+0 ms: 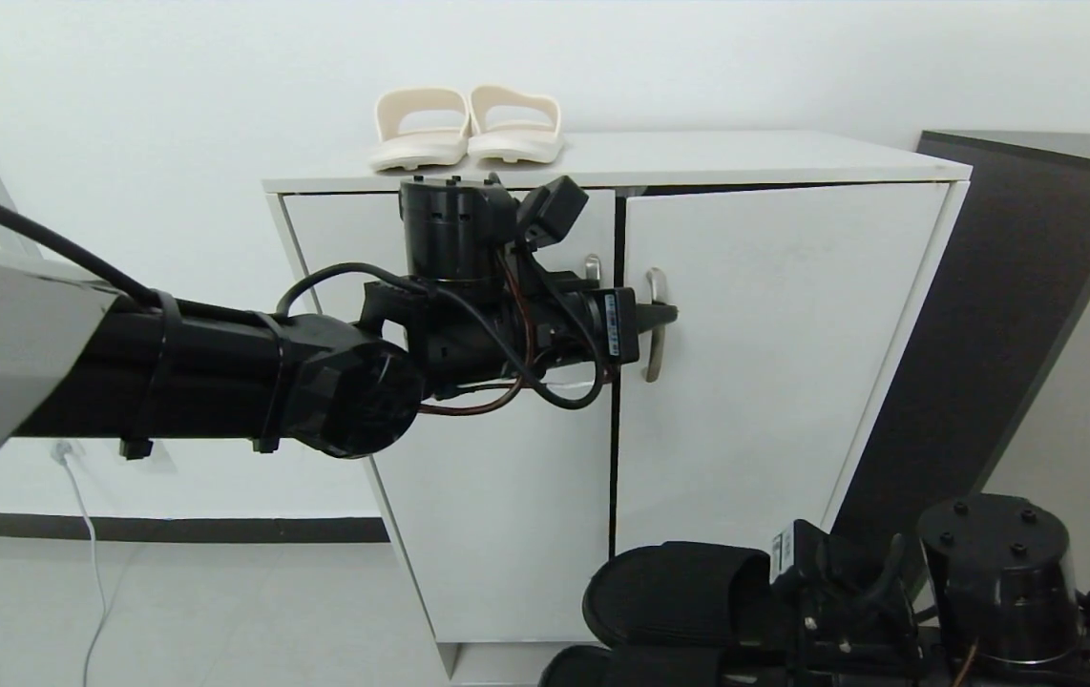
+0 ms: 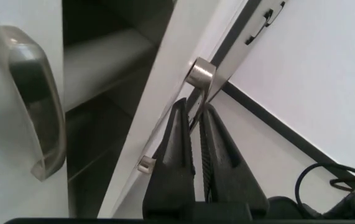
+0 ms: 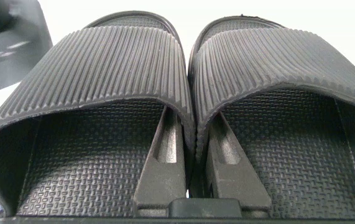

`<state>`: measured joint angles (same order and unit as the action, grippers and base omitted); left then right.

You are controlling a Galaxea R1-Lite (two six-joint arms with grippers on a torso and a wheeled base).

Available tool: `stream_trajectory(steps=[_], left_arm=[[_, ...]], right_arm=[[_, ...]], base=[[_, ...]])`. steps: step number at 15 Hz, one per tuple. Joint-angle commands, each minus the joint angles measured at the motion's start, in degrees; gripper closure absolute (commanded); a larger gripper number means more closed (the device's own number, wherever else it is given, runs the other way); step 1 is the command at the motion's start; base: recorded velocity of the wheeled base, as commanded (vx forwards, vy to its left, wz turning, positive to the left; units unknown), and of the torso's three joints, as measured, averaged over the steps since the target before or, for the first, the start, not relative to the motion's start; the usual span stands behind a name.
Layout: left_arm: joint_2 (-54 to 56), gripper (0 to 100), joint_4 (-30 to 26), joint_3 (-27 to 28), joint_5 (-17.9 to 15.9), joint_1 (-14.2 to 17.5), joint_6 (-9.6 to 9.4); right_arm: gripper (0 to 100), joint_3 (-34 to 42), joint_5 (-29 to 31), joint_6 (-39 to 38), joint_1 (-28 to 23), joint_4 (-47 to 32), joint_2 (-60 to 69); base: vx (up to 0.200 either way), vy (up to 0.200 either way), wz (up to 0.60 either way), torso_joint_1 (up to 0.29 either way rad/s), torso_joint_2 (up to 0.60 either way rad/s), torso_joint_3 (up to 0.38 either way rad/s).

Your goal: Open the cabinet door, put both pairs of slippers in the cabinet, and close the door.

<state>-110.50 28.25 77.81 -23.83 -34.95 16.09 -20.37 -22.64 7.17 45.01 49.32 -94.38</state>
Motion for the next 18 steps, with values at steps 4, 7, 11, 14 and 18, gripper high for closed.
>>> stream_trajectory(steps=[4,7,11,14,18], left_arm=[[5.29,100,0.14,-3.98,-0.07,-1.17,-0.1],[9.6,100,0.32,-9.08,-0.07,-2.93,-0.27],[13.82,100,0.67,-14.53,-0.25,-3.72,-0.27],[13.73,100,2.78,-16.2,-0.07,-2.58,-0.1],[9.33,100,6.12,-13.74,-0.43,-2.05,0.7]], right_arm=[[100,2.18,-2.76,3.38,0.17,-0.02,2.97],[100,2.35,-2.76,3.55,0.26,-0.02,2.89],[100,2.97,-2.85,3.64,1.05,-0.02,2.97],[100,4.2,-2.85,4.43,2.37,-0.02,3.15],[100,6.48,-3.91,6.02,4.21,-0.02,3.94]], base=[[0.0,0.0,0.0,0.0,0.0,0.0],[0.0,0.0,0.0,0.0,0.0,0.0],[0.0,0.0,0.0,0.0,0.0,0.0],[0.0,0.0,0.0,0.0,0.0,0.0],[0.0,0.0,0.0,0.0,0.0,0.0]])
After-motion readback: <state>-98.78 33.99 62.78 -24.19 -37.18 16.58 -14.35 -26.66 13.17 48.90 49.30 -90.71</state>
